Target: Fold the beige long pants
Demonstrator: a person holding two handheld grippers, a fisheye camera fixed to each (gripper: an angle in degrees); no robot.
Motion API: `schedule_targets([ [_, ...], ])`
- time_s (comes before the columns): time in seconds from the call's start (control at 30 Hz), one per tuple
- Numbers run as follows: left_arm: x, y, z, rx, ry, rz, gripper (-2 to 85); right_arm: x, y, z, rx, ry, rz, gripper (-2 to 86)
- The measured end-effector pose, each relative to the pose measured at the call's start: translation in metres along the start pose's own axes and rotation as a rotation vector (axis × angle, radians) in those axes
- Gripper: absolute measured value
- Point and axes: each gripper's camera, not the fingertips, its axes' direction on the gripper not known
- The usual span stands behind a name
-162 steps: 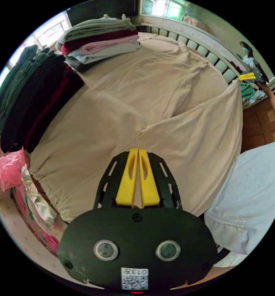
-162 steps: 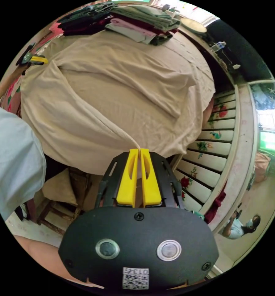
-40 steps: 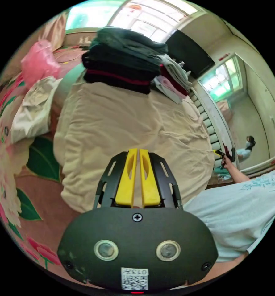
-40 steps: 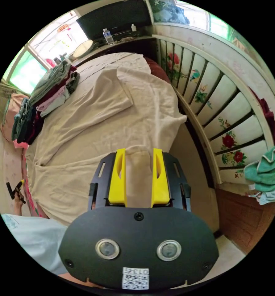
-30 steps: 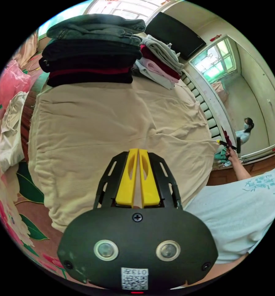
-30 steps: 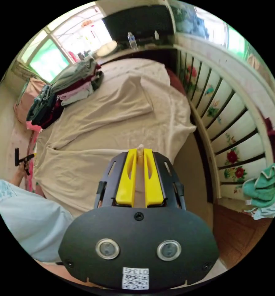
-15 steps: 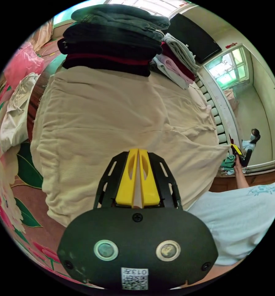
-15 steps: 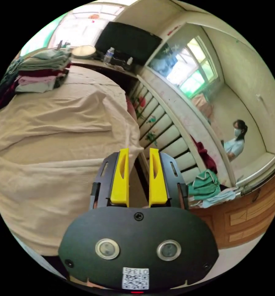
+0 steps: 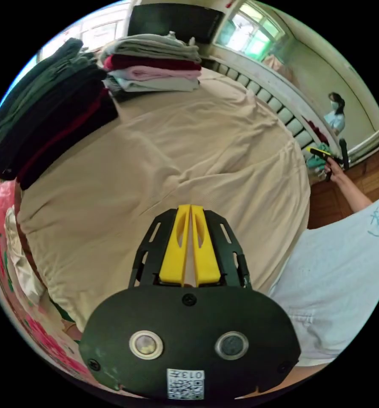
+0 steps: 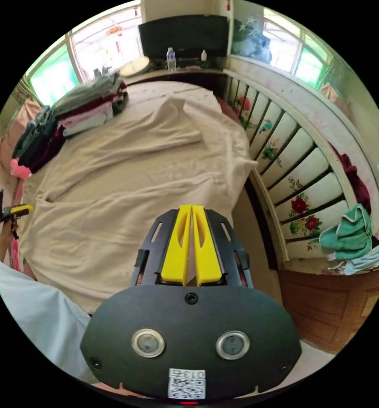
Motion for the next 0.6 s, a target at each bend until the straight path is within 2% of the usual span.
schedule_targets([
  [0.13,0.013,-0.028,0.020,-0.129,-0.031,0.002,-0.1,0.006,0.010,0.051,-0.200,0.077,-0.039,0.6],
  [0.23,0.012,-0.041,0.004,-0.110,-0.041,-0.063,0.0,0.041,0.024,0.026,-0.066,0.154,0.099,2.0],
  [0.3,0.024,-0.055,-0.015,-0.037,-0.049,-0.029,0.3,0.072,0.045,0.013,0.003,0.065,0.218,4.0],
  [0.37,0.044,-0.080,-0.029,0.015,-0.024,0.049,0.9,0.116,0.084,0.021,-0.032,-0.092,0.392,6.7],
  [0.5,0.127,-0.174,-0.023,0.064,0.213,0.321,4.7,0.168,0.171,0.050,0.075,-0.406,0.733,9.7],
  [0.57,0.182,-0.219,-0.008,0.037,0.268,0.492,6.6,0.183,0.221,0.076,0.139,-0.606,0.871,11.4],
  [0.6,0.219,-0.248,0.004,0.008,0.312,0.583,7.4,0.185,0.232,0.082,0.150,-0.641,0.902,11.7],
])
